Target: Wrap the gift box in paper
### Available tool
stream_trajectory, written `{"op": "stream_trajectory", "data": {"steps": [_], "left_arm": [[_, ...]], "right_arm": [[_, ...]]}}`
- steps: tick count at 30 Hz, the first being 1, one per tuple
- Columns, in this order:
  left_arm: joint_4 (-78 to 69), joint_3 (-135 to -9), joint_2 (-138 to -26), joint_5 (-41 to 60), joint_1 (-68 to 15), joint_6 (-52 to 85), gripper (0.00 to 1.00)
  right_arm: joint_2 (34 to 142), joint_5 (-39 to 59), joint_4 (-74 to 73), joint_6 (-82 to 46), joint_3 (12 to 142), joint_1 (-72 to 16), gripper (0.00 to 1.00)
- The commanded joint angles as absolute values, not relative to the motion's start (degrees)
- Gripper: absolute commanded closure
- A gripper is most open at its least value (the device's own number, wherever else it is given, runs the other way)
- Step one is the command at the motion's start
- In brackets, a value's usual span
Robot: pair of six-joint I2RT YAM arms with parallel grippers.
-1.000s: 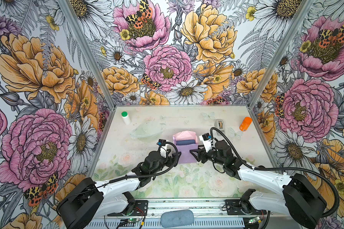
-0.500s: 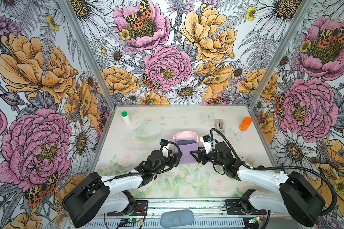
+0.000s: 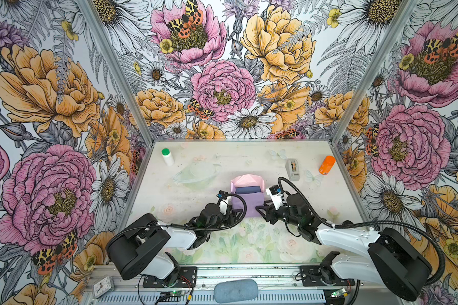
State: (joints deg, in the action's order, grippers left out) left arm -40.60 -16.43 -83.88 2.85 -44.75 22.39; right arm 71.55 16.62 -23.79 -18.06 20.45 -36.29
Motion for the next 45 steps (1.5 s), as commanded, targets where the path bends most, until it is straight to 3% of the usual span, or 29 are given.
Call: {"op": "stream_trajectory", "data": {"steps": [1, 6, 9, 17, 28, 30, 32, 35, 38, 45], "left_arm": [[-46.4, -16.7, -86.8, 5.1, -45.0, 21.1, 0.43], [-49.6, -17.5, -91.2, 4.9, -45.7, 21.0, 0.51], [-50.4, -18.9, -93.5, 4.9, -46.1, 20.6, 0.52], [-55.0, -19.3, -96.1, 4.8, -45.9, 21.1, 0.53], [-42.8, -14.4, -83.7, 3.0, -41.2, 19.5, 0.50], [-39.8, -14.7, -81.4, 3.1, -40.5, 18.6, 0.47], [-36.6, -15.1, -78.8, 2.8, -40.4, 18.0, 0.41], [-33.0, -15.1, -74.6, 2.8, -40.4, 18.0, 0.28], [-29.9, -14.1, -69.5, 1.8, -40.5, 19.0, 0.17], [-21.0, -14.3, -57.5, 1.4, -40.5, 19.5, 0.11]], "right_arm": [[74.3, 17.2, -26.7, -15.2, 22.1, -36.7, 0.54], [75.1, 15.4, -26.6, -14.9, 20.9, -37.2, 0.69], [73.9, 13.0, -25.7, -14.9, 19.4, -37.2, 0.74], [71.3, 10.5, -22.2, -14.6, 18.2, -37.1, 0.76], [79.6, 12.8, -30.9, -17.6, 21.0, -41.2, 0.78], [78.2, 11.7, -29.7, -17.6, 21.0, -41.2, 0.75], [74.3, 10.2, -26.4, -17.0, 21.1, -41.2, 0.64], [67.3, 8.7, -20.3, -15.4, 21.5, -41.2, 0.50], [61.3, 8.8, -15.8, -14.6, 21.7, -40.7, 0.44], [58.1, 12.0, -16.0, -16.8, 23.3, -39.5, 0.32]]}}
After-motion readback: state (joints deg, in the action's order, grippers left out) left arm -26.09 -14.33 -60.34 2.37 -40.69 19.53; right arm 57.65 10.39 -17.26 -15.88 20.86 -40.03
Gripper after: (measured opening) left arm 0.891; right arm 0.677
